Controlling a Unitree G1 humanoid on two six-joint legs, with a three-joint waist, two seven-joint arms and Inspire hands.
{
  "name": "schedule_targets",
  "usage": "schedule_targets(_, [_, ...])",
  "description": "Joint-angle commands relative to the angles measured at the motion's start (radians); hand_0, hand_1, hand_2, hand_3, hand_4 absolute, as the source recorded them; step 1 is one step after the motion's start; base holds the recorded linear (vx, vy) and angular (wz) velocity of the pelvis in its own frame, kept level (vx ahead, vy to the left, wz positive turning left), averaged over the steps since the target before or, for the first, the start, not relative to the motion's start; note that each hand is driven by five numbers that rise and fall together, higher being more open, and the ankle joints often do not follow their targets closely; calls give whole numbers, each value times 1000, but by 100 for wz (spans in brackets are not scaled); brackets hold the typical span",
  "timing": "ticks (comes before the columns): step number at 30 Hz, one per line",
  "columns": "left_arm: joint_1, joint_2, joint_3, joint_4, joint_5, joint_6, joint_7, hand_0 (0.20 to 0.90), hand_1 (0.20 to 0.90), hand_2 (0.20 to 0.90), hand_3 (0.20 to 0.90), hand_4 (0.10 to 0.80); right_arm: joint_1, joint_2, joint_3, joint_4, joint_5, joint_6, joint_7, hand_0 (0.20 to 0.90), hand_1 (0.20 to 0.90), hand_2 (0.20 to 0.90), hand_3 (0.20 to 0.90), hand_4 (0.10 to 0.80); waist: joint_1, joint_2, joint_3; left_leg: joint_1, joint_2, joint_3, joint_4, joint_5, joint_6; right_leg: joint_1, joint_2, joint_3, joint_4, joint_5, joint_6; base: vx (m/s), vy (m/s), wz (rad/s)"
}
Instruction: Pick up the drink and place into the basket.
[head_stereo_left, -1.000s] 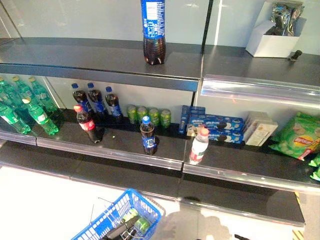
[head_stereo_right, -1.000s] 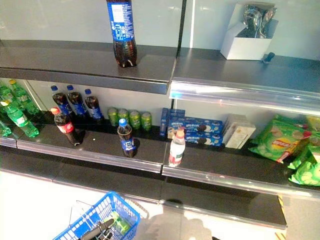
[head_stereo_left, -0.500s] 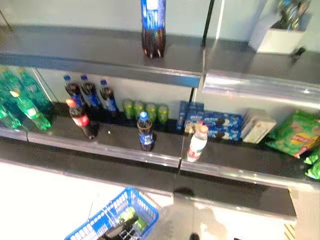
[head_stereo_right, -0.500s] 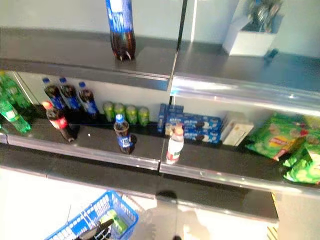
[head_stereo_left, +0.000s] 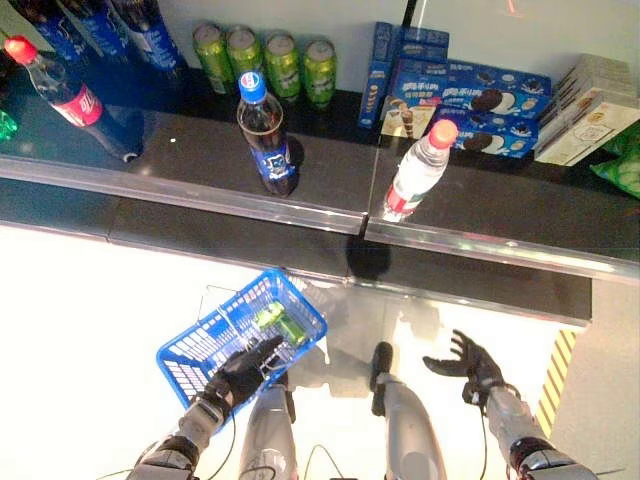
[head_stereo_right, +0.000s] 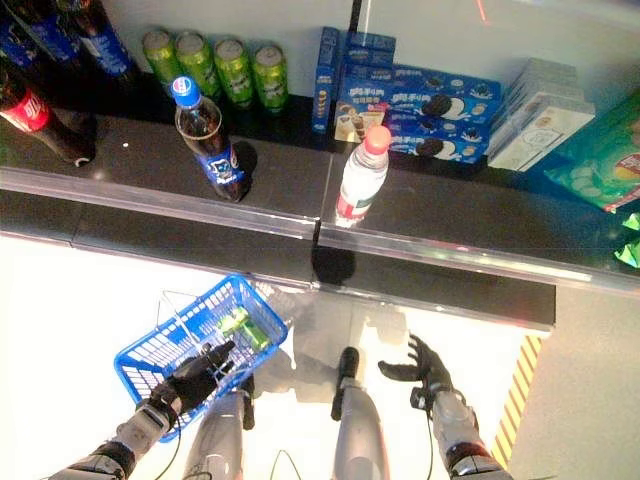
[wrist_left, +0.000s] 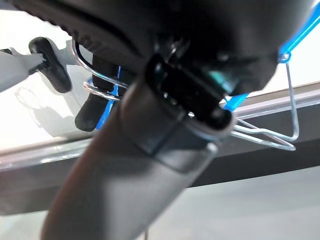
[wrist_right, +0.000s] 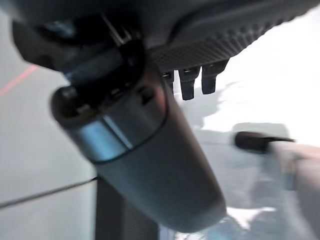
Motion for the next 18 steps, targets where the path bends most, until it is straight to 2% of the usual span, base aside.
schedule_targets(1, [85, 22, 1, -113, -88, -22, -49, 300, 300, 300, 200, 100, 51, -40, 42, -244, -11, -77, -35, 900, 900, 900, 900, 800, 27, -30, -73, -70, 2, -104, 7, 68, 24, -22, -57, 5, 130, -43, 45, -9, -54, 8])
schedule_targets(5, [119, 27, 7, -158, -95, -31, -29, 300, 300, 300, 200, 100, 88, -66, 96, -519, -166, -83, -100, 900, 900, 900, 900, 800, 27, -48, -66, -74, 3, -112, -2, 76, 32, -30, -58, -4, 142, -40, 53, -20, -36, 8])
schedule_targets(10, [143, 28, -15, -171, -126, -52, -37, 300, 300, 300, 200, 100, 91, -137, 124, -780, -243, -129, -66, 900, 900, 900, 900, 800, 14, -55, -51, -63, -1, -118, -26, 88, 37, -20, -45, 12, 109, -23, 70, -10, 7, 3])
schedule_targets(18, [154, 16, -36, -181, -133, -60, -45, 300, 300, 300, 200, 100, 58, -232, 135, -932, -309, -159, -96, 900, 900, 900, 900, 800, 15, -39, -30, -57, 7, -107, -25, 96, 26, 0, -61, 1, 105, -30, 74, 1, 42, 2])
